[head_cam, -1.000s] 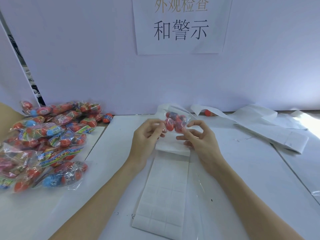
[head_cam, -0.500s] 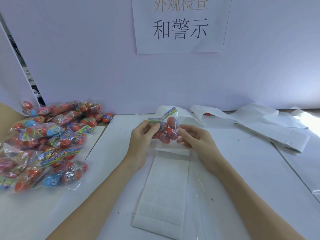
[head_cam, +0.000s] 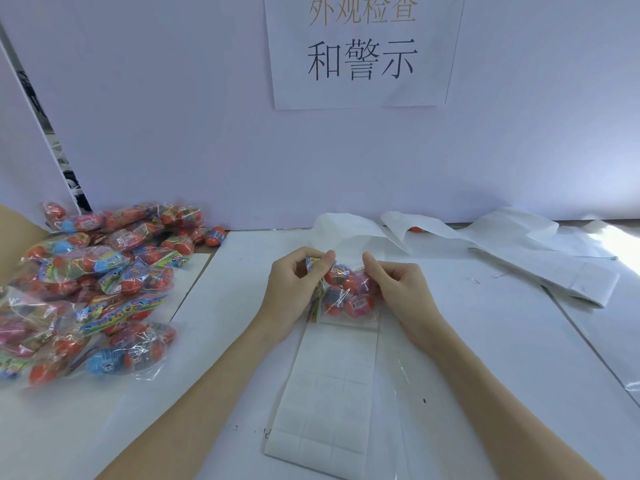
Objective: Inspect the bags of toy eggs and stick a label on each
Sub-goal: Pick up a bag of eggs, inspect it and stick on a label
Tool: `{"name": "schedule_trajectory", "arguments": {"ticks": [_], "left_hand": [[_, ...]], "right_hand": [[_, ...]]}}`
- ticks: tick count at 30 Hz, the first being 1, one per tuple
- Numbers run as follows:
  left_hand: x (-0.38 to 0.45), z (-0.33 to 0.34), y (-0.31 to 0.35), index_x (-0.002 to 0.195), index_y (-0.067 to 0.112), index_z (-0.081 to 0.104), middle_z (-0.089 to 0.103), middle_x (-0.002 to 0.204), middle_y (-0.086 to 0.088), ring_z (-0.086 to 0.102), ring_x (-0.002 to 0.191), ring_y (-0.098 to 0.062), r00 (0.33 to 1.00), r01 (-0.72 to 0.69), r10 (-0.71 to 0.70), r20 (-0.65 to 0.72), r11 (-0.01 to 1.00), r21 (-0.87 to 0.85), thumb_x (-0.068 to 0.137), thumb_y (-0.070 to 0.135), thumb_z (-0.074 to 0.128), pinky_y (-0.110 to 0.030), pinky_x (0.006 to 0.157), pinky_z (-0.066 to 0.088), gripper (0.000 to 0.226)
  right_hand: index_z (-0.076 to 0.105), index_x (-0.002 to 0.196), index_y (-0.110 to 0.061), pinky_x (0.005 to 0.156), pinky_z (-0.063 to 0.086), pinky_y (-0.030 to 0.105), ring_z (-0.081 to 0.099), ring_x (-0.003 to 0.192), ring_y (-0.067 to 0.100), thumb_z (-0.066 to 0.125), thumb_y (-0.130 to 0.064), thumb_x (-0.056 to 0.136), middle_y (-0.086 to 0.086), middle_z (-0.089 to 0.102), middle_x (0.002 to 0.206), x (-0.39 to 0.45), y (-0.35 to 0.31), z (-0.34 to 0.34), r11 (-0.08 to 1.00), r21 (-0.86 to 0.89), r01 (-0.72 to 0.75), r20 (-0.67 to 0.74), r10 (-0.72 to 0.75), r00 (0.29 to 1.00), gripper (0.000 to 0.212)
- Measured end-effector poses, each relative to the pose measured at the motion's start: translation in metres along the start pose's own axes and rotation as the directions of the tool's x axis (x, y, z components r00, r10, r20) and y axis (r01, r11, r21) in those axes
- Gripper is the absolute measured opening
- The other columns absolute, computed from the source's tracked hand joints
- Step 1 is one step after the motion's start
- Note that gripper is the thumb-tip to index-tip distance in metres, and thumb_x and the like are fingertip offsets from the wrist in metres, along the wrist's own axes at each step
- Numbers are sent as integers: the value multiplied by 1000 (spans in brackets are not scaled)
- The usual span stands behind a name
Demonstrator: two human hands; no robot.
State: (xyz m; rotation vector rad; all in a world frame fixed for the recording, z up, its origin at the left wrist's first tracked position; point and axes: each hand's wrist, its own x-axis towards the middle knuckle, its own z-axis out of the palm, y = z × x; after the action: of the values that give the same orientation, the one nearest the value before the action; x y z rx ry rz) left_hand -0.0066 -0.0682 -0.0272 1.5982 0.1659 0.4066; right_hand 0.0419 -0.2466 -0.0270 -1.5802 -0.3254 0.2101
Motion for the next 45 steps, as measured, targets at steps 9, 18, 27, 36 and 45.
{"name": "schedule_trajectory", "arguments": {"ticks": [9, 18, 27, 36, 45], "left_hand": [[6, -5, -10, 91, 29, 78, 73, 89, -10, 64, 79, -13, 977, -80, 79, -197, 997, 1, 103, 25, 65, -29, 70, 56, 18], [7, -2, -9, 106, 26, 75, 72, 83, 4, 58, 71, -6, 999, 11, -12, -31, 1000, -10, 99, 36, 71, -18, 69, 48, 13], [5, -2, -9, 95, 17, 60, 61, 80, 5, 49, 70, -12, 996, -46, 49, -73, 998, 45, 106, 20, 60, -27, 70, 43, 11], [3, 1, -5, 96, 33, 58, 56, 66, 12, 43, 60, -8, 978, -158, 174, -116, 978, 135, 107, 26, 58, -17, 58, 38, 14], [-2, 4, 6, 120, 32, 59, 76, 83, 7, 59, 73, -2, 996, -45, 46, -81, 999, 17, 96, 52, 68, -27, 80, 45, 31]], "right_hand": [[79, 105, -21, 66, 45, 16, 64, 70, 5, 60, -35, 106, 1, 77, 84, -4, -3, 2, 991, -98, 96, 186, -77, 979, 23], [72, 119, -22, 71, 51, 23, 70, 85, 17, 60, -29, 106, 9, 79, 99, 1, -2, -4, 993, 92, 74, 79, -81, 994, 19], [63, 124, -20, 56, 47, 24, 59, 58, 21, 52, -26, 110, 13, 77, 86, 1, -4, 1, 998, 29, 57, 93, -59, 994, 18], [54, 124, -12, 67, 56, 27, 75, 82, 27, 63, -19, 104, 12, 80, 101, -1, -5, 1, 998, 68, -16, 177, 4, 984, 23], [60, 104, -2, 71, 59, 25, 78, 89, 26, 71, -28, 98, 13, 80, 98, 0, -7, -4, 977, 206, -58, 64, 46, 997, 29]]}}
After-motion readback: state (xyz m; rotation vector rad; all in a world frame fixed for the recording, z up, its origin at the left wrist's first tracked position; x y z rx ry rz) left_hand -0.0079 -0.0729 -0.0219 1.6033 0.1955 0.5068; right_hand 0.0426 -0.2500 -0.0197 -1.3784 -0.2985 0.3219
